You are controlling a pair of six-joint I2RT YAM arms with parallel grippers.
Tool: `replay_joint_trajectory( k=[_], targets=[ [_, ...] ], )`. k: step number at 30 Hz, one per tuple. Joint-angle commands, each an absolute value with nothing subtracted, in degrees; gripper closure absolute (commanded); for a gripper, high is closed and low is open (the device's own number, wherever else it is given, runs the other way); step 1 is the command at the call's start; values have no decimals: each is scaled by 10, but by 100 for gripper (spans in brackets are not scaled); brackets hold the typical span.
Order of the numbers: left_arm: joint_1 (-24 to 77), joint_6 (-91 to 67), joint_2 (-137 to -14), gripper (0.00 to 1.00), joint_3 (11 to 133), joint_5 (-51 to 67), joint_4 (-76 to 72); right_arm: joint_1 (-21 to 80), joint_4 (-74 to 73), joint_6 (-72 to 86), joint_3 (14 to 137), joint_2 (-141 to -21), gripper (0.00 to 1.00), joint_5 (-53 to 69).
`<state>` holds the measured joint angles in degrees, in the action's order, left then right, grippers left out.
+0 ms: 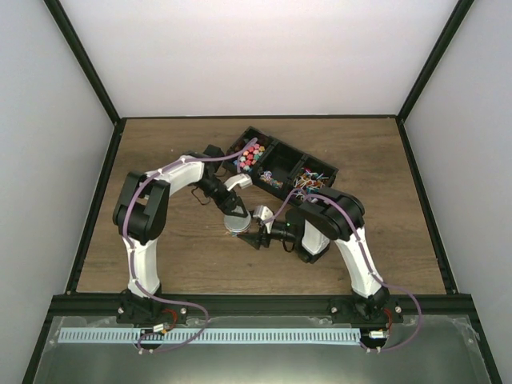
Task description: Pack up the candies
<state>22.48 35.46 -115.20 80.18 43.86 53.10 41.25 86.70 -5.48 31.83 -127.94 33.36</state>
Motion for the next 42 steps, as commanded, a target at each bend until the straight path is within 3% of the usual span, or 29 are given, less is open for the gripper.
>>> replay_joint_trajectory(
  k=[1, 5, 8, 18, 30, 42],
  targets=[
    [224, 354, -1125, 25, 787, 429, 510, 424, 875, -68, 331, -1289, 20, 310],
    [201, 312, -1071, 5, 768, 415, 457, 424, 878, -75, 328, -1289, 21, 312],
    [199, 296, -1006, 0, 738, 360, 422, 423, 877, -75, 326, -1283, 22, 312],
    [258, 216, -827, 0, 582, 221, 346, 426, 860, -72, 327, -1273, 22, 291],
    [339, 149, -853, 0, 550, 173, 290, 438, 837, -77, 331, -1267, 23, 263],
    [343, 145, -896, 0, 550, 126, 281, 439, 834, -79, 330, -1266, 23, 255]
  ],
)
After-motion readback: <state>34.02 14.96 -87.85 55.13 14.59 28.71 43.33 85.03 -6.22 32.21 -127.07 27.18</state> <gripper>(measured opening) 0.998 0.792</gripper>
